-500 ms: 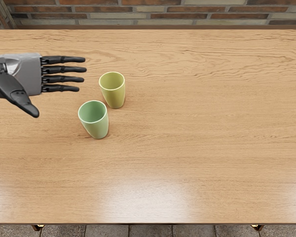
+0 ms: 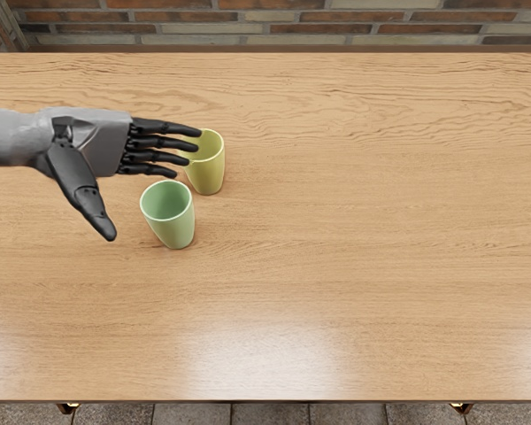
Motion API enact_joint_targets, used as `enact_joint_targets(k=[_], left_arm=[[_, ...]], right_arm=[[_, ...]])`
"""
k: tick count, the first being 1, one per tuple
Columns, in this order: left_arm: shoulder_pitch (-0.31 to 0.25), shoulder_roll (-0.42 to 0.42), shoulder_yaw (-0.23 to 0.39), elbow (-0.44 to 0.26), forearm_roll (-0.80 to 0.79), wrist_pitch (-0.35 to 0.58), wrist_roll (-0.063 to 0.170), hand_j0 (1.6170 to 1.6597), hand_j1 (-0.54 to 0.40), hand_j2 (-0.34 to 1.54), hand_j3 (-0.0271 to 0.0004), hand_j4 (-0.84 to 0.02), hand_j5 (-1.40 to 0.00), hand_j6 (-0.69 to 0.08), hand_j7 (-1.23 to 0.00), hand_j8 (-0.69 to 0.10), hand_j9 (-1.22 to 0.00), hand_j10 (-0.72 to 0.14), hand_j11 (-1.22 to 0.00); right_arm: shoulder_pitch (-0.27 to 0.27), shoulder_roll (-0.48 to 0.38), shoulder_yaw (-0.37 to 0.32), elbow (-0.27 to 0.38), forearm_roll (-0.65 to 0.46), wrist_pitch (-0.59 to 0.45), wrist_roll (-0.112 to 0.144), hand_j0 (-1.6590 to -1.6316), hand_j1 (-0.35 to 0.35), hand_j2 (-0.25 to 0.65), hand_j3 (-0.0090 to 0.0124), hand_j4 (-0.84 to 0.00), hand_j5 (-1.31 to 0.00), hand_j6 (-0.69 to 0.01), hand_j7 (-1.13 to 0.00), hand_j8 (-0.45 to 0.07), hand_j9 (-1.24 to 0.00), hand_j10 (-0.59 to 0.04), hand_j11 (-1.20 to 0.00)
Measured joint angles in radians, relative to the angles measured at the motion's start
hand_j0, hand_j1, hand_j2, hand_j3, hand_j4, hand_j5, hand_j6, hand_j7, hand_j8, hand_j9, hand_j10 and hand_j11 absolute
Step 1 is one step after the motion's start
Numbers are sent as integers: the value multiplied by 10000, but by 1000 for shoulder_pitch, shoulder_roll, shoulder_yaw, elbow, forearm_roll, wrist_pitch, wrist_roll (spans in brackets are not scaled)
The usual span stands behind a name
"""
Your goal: Pick up cup and place in cup with left hand
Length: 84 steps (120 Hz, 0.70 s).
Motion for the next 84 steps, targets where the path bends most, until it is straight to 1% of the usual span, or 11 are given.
enact_joint_targets(k=[7,14,21,32,39,46,55,63,73,84], left_arm=[[-10,-14,1,6,59,46,26,16581,3033,78,0,-382,-500,-382,-500,-384,-499,-386,-499],[-24,-33,1,16,106,91,64,16581,3040,77,0,-381,-494,-383,-493,-384,-493,-384,-492],[-24,-59,1,24,165,143,93,16581,3043,77,0,-384,-492,-387,-491,-387,-490,-386,-490],[-25,-104,2,49,223,207,150,16581,3023,80,0,-408,-515,-412,-514,-412,-513,-408,-512],[-21,-147,3,61,280,253,173,16581,2999,85,0,-430,-541,-435,-540,-434,-539,-430,-538],[-22,-171,11,68,337,312,186,16581,2982,88,0,-450,-561,-455,-560,-454,-558,-448,-558],[-22,-183,22,73,392,374,195,16581,2963,92,0,-469,-582,-476,-581,-474,-580,-467,-579],[-24,-200,36,77,428,418,199,16581,2889,106,0,-532,-663,-539,-661,-537,-660,-529,-659],[-22,-247,64,93,473,466,202,16581,2808,121,0,-602,-752,-609,-750,-608,-749,-599,-748],[-25,-270,91,113,502,503,203,16581,2746,134,0,-657,-822,-666,-820,-664,-818,-654,-817]], right_arm=[[0,0,0,0,0,0,0,-16581,-3490,-1,0,0,0,-1,0,0,0,0,0],[0,0,0,0,0,1,0,-16581,-3490,-1,0,-1,0,-1,0,0,0,0,0],[0,0,0,0,0,1,0,-16581,-3490,-1,0,-1,0,-1,0,0,0,0,0],[0,0,0,0,0,1,0,-16581,-3490,-1,0,-1,0,-1,0,0,0,0,0],[0,0,0,0,0,1,0,-16581,-3490,-1,0,-1,0,-1,0,0,0,0,0],[0,0,-1,0,0,1,0,-16581,-3490,-1,0,-1,0,-1,0,0,0,0,0],[0,0,-1,0,0,1,0,-16581,-3490,-1,0,-1,0,-1,0,0,0,0,0],[1,0,-1,0,0,1,0,-16581,-3490,-1,0,-1,0,-1,0,-1,0,0,0],[0,0,-1,0,0,1,0,-16581,-3490,-1,0,-1,0,-1,0,-1,0,0,0],[1,0,-1,0,0,1,0,-16581,-3490,-1,0,-1,0,-1,0,-1,0,0,0]])
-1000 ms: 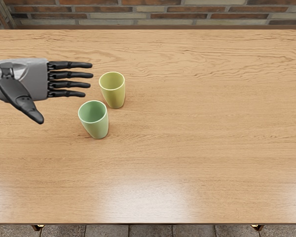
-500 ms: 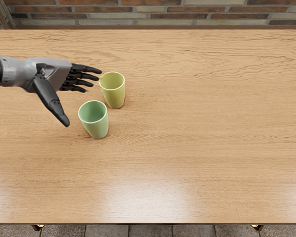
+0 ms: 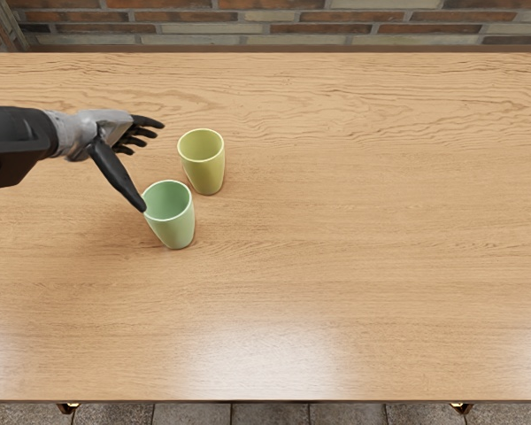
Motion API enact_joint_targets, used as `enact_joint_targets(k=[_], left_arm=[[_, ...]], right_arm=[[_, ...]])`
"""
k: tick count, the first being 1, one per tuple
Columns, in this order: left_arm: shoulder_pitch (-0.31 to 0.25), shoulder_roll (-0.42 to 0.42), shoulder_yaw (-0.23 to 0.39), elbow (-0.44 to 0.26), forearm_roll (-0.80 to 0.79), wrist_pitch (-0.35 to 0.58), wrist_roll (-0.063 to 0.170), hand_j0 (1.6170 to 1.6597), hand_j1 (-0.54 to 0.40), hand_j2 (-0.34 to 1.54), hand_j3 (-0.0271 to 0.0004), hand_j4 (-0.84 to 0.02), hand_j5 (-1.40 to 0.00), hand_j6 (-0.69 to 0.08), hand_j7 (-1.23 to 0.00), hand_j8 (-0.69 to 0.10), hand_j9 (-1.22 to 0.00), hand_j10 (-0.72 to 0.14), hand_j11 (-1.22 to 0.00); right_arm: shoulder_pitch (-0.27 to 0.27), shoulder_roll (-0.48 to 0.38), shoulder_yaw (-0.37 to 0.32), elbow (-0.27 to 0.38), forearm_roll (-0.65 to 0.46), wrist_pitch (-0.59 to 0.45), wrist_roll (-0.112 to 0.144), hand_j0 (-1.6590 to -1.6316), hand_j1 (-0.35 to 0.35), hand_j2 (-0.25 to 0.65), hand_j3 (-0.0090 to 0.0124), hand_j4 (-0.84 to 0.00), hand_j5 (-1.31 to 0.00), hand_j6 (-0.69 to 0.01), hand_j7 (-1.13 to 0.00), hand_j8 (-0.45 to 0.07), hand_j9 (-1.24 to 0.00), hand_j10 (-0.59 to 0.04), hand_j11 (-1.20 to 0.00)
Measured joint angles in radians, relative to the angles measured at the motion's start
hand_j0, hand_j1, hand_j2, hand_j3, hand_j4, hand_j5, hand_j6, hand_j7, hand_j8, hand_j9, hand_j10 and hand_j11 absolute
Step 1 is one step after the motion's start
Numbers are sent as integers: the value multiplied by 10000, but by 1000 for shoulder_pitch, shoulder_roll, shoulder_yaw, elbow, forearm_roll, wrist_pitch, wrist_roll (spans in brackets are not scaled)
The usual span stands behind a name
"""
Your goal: Pick up cup and place in cup with left hand
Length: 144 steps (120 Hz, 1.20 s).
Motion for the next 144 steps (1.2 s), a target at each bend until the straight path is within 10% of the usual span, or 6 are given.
enact_joint_targets(k=[30,85,144], left_arm=[[-83,-48,74,35,55,32,1,16580,2339,205,0,-1000,-1264,-1009,-1262,-1007,-1260,-996,-1259],[-97,-51,164,-114,26,49,1,16580,998,433,0,-2117,-2718,-2126,-2717,-2124,-2715,-2113,-2714],[-142,-122,326,-54,33,227,0,16565,721,-270,0,-2572,-3488,-2574,-3494,-2567,-3502,-2552,-3512]], right_arm=[[1,0,0,0,0,0,0,-16581,-3490,-1,0,-1,0,-1,0,-1,0,0,0],[1,0,0,0,0,0,0,-16581,-3490,-1,0,-1,0,-1,0,-1,0,0,0],[1,0,0,0,0,0,0,-16581,-3490,-1,0,-1,0,-2,0,-1,0,-1,0]])
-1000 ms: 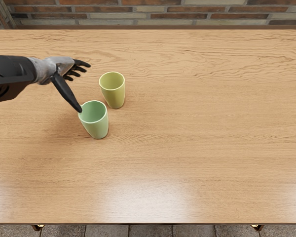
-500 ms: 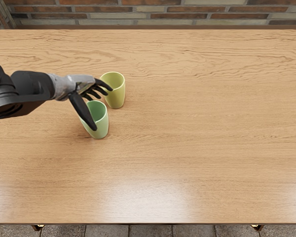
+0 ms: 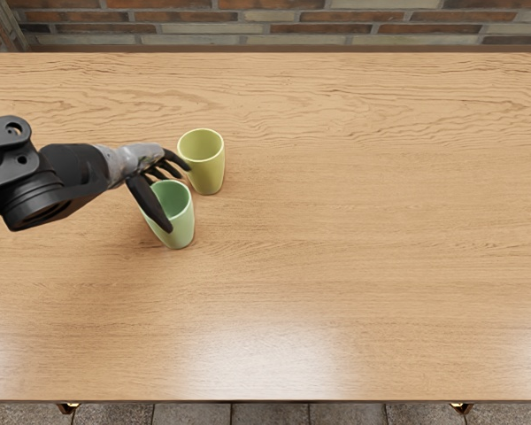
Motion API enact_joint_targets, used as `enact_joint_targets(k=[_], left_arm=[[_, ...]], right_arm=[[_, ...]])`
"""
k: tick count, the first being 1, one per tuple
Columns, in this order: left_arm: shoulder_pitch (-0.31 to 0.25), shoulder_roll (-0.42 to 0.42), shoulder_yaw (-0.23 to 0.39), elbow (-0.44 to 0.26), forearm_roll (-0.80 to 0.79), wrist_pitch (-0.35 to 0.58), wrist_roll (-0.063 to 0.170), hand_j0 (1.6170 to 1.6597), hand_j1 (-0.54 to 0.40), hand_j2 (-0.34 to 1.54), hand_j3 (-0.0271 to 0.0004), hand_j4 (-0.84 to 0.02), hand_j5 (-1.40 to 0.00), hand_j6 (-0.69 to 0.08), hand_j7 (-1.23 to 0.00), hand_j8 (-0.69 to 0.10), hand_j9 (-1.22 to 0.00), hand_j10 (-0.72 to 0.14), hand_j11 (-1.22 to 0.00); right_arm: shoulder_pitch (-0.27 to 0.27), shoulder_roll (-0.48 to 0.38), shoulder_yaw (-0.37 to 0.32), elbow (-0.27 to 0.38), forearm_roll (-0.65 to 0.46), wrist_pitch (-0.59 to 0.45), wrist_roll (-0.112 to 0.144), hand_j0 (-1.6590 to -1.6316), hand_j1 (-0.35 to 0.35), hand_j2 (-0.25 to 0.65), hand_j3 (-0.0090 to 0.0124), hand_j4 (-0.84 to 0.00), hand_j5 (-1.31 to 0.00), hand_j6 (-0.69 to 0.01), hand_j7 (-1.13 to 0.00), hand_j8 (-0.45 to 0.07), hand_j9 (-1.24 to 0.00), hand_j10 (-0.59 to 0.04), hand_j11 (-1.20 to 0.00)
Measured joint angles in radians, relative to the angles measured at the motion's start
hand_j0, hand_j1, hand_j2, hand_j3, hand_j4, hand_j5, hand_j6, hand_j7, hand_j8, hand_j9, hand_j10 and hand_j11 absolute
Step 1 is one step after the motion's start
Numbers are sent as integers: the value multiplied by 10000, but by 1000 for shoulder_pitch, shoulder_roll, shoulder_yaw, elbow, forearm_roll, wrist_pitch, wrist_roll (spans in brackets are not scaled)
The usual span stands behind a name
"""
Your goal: Pick up cup and place in cup with left hand
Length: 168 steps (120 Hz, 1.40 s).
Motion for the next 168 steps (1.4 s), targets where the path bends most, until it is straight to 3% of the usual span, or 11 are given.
enact_joint_targets(k=[22,28,36,44,51,96,111,168], left_arm=[[-1,-1,20,3,-1,10,0,16561,531,71,0,-2820,-3880,-2812,-3900,-2795,-3922,-2771,-3947],[-3,-11,22,3,0,10,0,16565,131,-72,0,-2946,-4048,-2948,-4056,-2942,-4066,-2928,-4079],[-6,-13,24,4,0,10,1,16574,-284,1414,0,-3169,-4301,-3180,-4295,-3184,-4292,-3180,-4291],[-6,-12,25,4,0,10,1,16572,-1227,-162,0,-3397,-4623,-3368,-4607,-3427,-4599,-3428,-4594],[-7,-12,26,3,-4,11,1,16578,-1694,633,0,-3544,-4899,-3077,-4861,-3246,-4844,-3587,-4842],[-9,-6,25,2,-12,10,0,16549,-1888,926,0,-2814,-6495,-2108,-6329,-2347,-6265,-4440,-6282],[-11,-4,24,1,-13,8,0,16538,-1965,872,0,-2494,-6942,-1789,-6764,-2031,-6632,-4267,-6688],[-105,10,16,-1,-25,-17,0,16523,-2048,836,0,-2093,-7507,-1358,-7358,-1857,-7017,-4143,-7126]], right_arm=[[0,0,0,0,0,0,0,-16581,-3490,-1,0,-1,0,-2,0,-1,0,-1,0],[0,0,0,0,0,0,0,-16581,-3490,-1,0,-1,0,-2,0,-1,0,-1,0],[0,0,0,0,0,0,0,-16581,-3490,-1,0,-1,0,-1,0,-1,0,0,0],[0,0,0,0,0,0,0,-16581,-3490,0,0,-1,0,-2,0,-1,0,-1,0],[0,0,0,0,0,0,0,-16581,-3490,0,0,-1,0,-2,0,-1,0,-1,0],[0,0,0,0,0,0,0,-16581,-3490,-1,0,-2,0,-2,0,-1,0,0,0],[0,0,0,0,0,0,0,-16581,-3490,-1,0,-2,0,-2,0,-1,0,0,0],[0,0,0,0,0,0,0,-16581,-3490,-1,0,-2,0,-1,0,-1,0,0,0]])
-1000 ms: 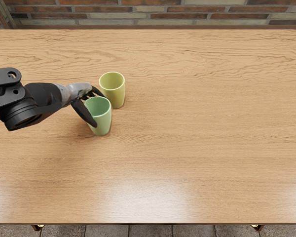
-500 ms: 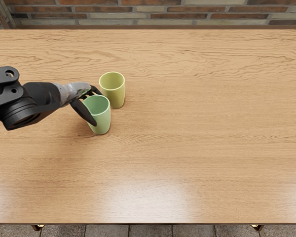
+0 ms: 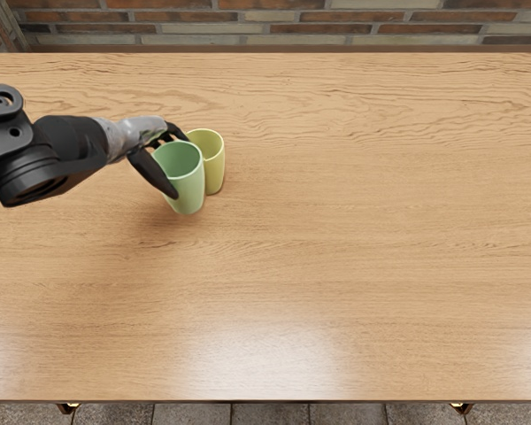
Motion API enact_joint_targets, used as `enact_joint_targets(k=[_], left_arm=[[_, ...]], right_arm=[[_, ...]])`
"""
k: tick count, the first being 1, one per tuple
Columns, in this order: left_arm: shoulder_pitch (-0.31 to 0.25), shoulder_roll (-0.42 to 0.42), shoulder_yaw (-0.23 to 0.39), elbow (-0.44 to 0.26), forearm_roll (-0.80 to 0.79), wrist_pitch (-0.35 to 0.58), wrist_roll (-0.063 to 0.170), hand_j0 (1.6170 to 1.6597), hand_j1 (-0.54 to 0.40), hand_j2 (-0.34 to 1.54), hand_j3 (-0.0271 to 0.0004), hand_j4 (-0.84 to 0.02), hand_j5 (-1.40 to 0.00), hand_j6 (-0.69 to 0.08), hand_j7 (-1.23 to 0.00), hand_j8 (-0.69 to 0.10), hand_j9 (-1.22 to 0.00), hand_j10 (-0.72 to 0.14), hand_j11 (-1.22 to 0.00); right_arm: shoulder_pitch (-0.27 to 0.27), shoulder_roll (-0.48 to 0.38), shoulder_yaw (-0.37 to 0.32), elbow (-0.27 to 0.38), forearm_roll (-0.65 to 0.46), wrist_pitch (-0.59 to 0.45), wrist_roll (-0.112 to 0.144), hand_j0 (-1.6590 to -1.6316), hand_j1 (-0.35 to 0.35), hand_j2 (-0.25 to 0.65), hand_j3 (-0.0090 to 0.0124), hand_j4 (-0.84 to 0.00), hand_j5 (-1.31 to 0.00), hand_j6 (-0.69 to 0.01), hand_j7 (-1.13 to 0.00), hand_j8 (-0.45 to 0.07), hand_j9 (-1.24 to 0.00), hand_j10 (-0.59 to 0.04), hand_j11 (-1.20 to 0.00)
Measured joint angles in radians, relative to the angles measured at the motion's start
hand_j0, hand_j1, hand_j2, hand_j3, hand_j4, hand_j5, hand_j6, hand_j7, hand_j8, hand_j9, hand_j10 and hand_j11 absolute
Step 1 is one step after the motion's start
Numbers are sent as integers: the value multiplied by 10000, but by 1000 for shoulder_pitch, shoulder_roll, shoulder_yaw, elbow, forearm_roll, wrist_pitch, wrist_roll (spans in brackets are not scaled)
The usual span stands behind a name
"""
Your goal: Pick up cup and place in cup with left hand
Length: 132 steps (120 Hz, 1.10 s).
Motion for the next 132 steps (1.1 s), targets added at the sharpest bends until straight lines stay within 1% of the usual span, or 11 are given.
enact_joint_targets(k=[5,21,25,30,35,48,57,76,116,123,132], left_arm=[[-18,15,0,-1,-6,-8,0,16523,-1948,765,0,-2093,-7528,-1426,-7315,-1919,-7032,-4277,-7131],[-66,21,-1,-2,-28,-38,0,16523,-2227,970,0,-2046,-7478,-1467,-7162,-1797,-7062,-4133,-7163],[-80,25,-1,-2,-36,-45,0,16520,-2212,952,0,-1993,-7530,-1320,-7164,-1776,-7077,-4171,-7176],[-85,28,-1,-2,-41,-54,0,16521,-2342,1061,0,-1960,-7482,-1364,-7194,-1769,-7097,-4136,-7190],[-100,28,-1,-2,-49,-62,0,16518,-2238,998,0,-2014,-7461,-1403,-7174,-1802,-7114,-4189,-7195],[-143,27,-1,0,-73,-79,0,16518,-2363,1103,0,-1981,-7363,-1356,-7135,-1744,-7140,-4247,-7210],[-173,27,1,1,-92,-88,0,16518,-2203,991,0,-2064,-7352,-1424,-7129,-1827,-7145,-4366,-7210],[-209,28,4,20,-118,-112,0,16519,-2184,945,0,-2092,-7374,-1489,-7156,-1868,-7130,-4441,-7231],[-213,14,5,128,-130,-167,0,16513,-2328,990,0,-1906,-7457,-1335,-7230,-1725,-7188,-4301,-7325],[-223,6,4,144,-130,-176,0,16512,-2305,984,0,-1972,-7440,-1389,-7204,-1759,-7183,-4317,-7342],[-226,-2,4,162,-131,-181,0,16511,-2368,1021,0,-1842,-7515,-1293,-7280,-1706,-7230,-4305,-7374]], right_arm=[[0,0,0,0,0,0,0,-16581,-3490,-1,0,-1,0,-1,0,0,0,0,0],[0,0,0,0,0,0,0,-16581,-3490,-1,0,-2,0,-1,0,-1,0,0,0],[1,0,0,0,0,0,0,-16581,-3490,-1,0,-1,0,-1,0,0,0,0,0],[2,0,0,0,0,0,0,-16581,-3490,-1,0,-2,0,-2,0,-1,0,0,0],[2,0,0,-1,0,0,0,-16581,-3490,-1,0,-2,0,-1,0,-1,0,0,0],[3,0,0,-1,0,0,0,-16581,-3490,-1,0,-2,0,-2,0,-1,0,0,0],[4,0,0,-1,0,0,0,-16581,-3490,-1,0,-1,0,-1,0,-1,0,0,0],[4,0,0,-1,0,0,0,-16581,-3490,-1,0,-2,0,-2,0,-1,0,0,0],[5,0,0,-1,0,0,0,-16581,-3490,-1,0,-2,0,-2,0,-1,0,-1,0],[5,0,0,-1,0,0,0,-16581,-3490,-1,0,-2,0,-2,0,-1,0,0,0],[5,0,0,-1,0,0,0,-16581,-3490,-1,0,-2,0,-2,0,-1,0,-1,0]])
